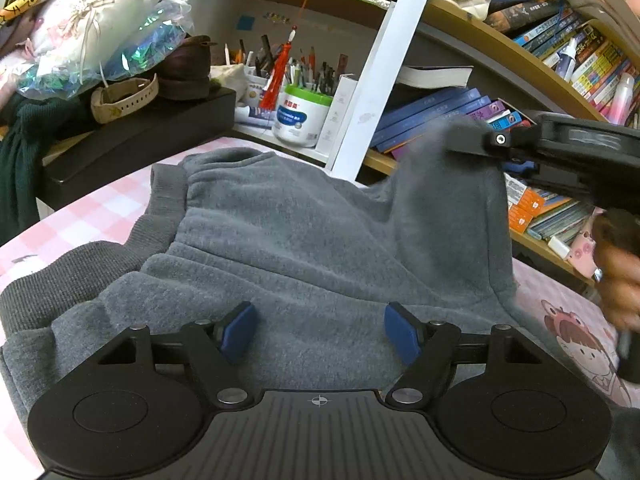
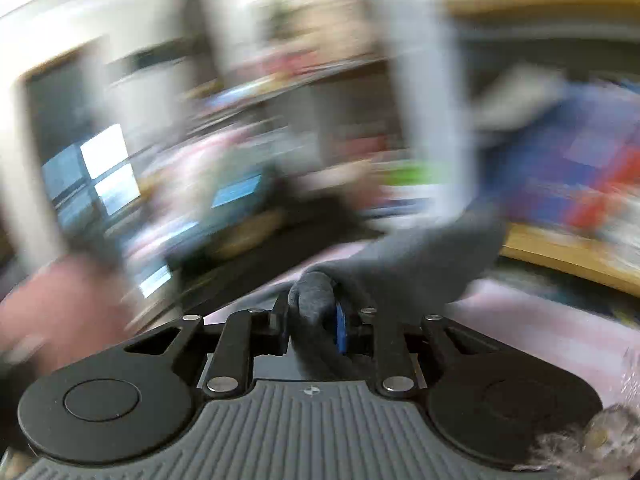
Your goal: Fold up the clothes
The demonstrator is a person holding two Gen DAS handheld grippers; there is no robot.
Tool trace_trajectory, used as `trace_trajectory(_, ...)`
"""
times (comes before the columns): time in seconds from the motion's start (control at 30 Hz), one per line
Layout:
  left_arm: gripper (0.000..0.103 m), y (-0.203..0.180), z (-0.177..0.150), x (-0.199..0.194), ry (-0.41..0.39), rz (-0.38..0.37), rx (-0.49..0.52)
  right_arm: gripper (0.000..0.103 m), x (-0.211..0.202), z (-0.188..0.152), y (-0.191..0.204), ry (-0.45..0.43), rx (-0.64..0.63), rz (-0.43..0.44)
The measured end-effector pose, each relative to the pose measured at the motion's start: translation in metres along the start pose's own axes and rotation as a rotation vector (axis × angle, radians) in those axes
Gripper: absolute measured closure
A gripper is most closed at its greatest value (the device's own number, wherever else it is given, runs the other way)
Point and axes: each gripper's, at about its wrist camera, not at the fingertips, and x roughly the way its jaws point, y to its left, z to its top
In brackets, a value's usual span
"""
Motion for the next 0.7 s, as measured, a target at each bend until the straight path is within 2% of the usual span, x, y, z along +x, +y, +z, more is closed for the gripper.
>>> trace_trajectory(0.03, 0.03, 0.0, 0.0, 0.0, 0.0, 0.0, 0.0, 0.074, 0.006, -0.002, 0.012, 0.052, -0.046, 0.091)
trace_trajectory(0.1, 0.03, 0.0, 0.0, 0.0, -0.001, 0.0, -0.001, 0.063, 0.013, -0.006, 0.017, 0.12, -0.036, 0.181)
trace_trajectory(0.17, 0.029, -0.001, -0.001, 0.0, -0.001, 0.001, -0.001, 0.053, 0.01, -0.006, 0.008, 0.104, 0.034, 0.169)
trace_trajectory(0.27, 0.029, -0.001, -0.001, 0.0, 0.0, 0.001, 0.0, 0.044, -0.005, 0.0, -0.028, 0.037, 0.242, 0.138)
trace_trajectory(0.43, 0.029, -0.001, 0.0, 0.0, 0.001, 0.002, 0.003, 0.044, -0.006, -0.004, -0.077, 0.105, 0.445, -0.152)
trace_trajectory(0.47, 0.029, -0.001, 0.0, 0.0, 0.001, 0.002, 0.003, 0.047, 0.002, -0.009, -0.084, 0.133, 0.494, -0.159)
trace_trajectory(0.6, 0.029, -0.001, 0.0, -0.001, 0.0, 0.001, 0.0, 0.056, 0.03, -0.039, -0.104, 0.216, 0.721, -0.088)
trace_trajectory(0.7, 0.029, 0.0, 0.0, -0.001, 0.0, -0.001, -0.003, 0.056, 0.043, -0.053, -0.108, 0.195, 0.835, -0.041)
